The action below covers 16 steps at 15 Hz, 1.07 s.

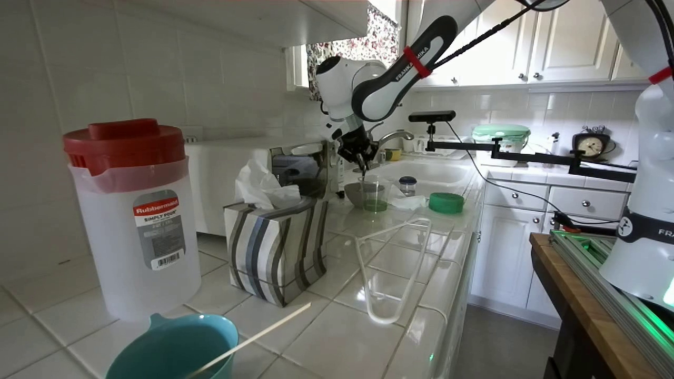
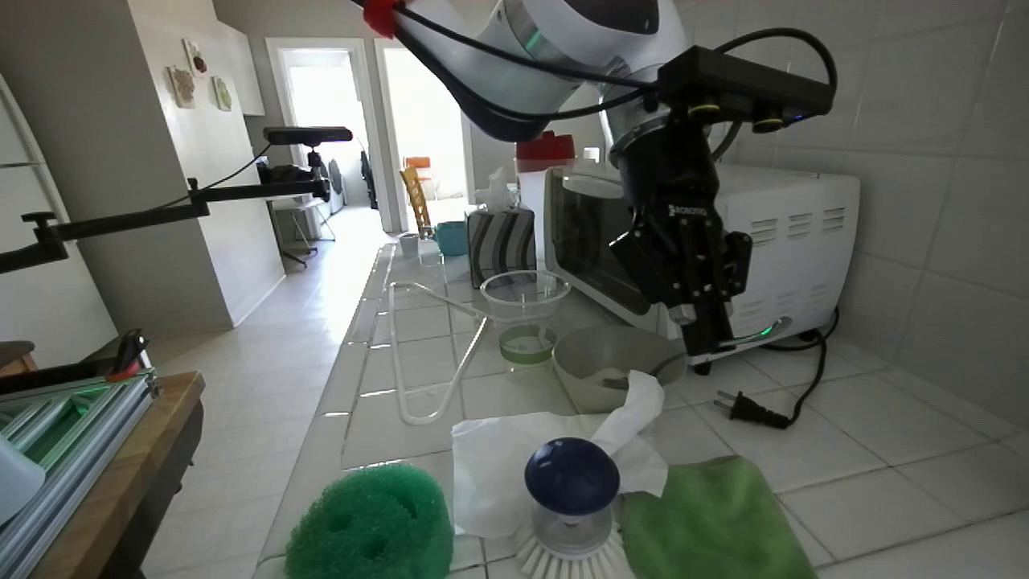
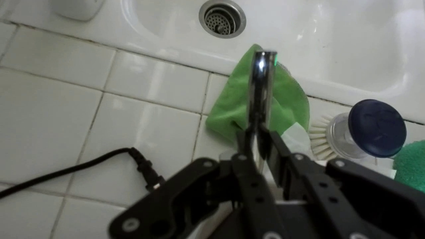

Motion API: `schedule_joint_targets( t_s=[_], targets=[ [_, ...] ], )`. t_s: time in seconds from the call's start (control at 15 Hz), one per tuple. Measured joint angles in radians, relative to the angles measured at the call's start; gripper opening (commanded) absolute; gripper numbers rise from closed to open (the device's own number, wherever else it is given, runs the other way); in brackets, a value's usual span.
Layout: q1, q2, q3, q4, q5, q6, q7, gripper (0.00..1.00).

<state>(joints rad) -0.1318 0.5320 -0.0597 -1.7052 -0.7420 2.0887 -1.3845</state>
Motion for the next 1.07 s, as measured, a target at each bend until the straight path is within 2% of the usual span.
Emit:
schedule_joint_targets(
  t_s=[0.6, 1.07],
  targets=[
    [-0.010, 0.000, 0.000, -0.001, 0.095, 0.047, 0.000, 0.05],
    [-0.022, -0.003, 0.000, -0.012, 0.124, 0.084, -0.002, 0.05]
  ],
)
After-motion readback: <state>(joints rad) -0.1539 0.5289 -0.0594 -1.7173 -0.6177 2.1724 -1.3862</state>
